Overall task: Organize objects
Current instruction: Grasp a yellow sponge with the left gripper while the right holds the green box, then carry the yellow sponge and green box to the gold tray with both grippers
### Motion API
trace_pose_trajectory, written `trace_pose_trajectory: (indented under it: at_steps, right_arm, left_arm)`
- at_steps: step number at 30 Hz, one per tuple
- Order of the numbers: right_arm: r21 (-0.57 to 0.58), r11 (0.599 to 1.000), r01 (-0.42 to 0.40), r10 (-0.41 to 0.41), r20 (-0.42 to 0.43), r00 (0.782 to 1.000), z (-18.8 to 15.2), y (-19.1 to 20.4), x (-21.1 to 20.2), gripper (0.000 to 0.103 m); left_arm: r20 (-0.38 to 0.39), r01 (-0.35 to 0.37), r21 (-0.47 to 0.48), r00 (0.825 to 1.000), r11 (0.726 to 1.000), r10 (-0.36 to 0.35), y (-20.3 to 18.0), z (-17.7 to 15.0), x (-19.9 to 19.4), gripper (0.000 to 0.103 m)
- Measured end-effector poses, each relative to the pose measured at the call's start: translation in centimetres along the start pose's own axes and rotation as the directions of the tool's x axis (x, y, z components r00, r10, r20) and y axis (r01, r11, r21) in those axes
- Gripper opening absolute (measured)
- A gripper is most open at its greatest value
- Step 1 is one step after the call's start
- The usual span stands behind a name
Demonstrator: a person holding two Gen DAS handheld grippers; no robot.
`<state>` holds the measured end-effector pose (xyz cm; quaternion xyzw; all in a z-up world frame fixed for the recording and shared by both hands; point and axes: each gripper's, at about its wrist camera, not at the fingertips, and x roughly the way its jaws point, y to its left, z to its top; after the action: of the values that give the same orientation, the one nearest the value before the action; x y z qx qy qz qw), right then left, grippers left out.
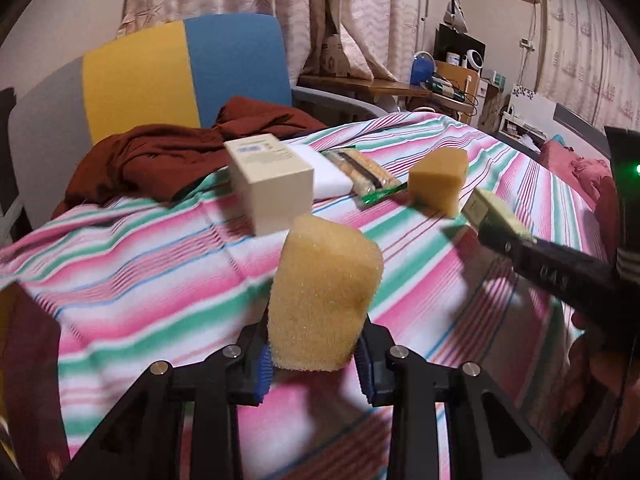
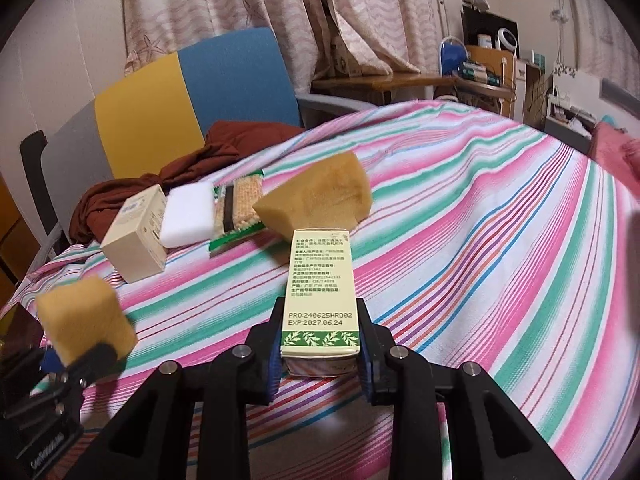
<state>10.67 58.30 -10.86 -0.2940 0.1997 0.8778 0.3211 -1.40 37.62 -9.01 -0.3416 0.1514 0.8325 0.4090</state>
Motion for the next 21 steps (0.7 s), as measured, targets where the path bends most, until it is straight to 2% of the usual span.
trace_pose_trajectory:
  at_steps: [5, 16, 21]
  right_arm:
    - [-0.039, 0.999, 0.010, -0.009, 0.025, 1.000, -0.3, 0.9, -1.0, 0.030]
    - [-0.093, 0.996, 0.009, -0.007, 0.024, 1.000, -2.0, 2.7, -2.8, 0.030]
    - [-0.120, 0.993, 0.004, -0.003, 0.015, 1.000, -2.9, 3.6, -3.5, 0.030]
  left_arm:
    - [0.012, -0.004, -0.019, 1.000, 1.000, 0.004, 0.4, -1.1, -1.4, 0.033]
    - [0.059, 0.018, 0.047, 0.998, 0.999, -0.020, -1.2, -2.9, -4.1, 0.033]
    - [0.073, 0.029, 0.013, 0.997, 0.999, -0.030, -0.7, -3.5, -5.2, 0.033]
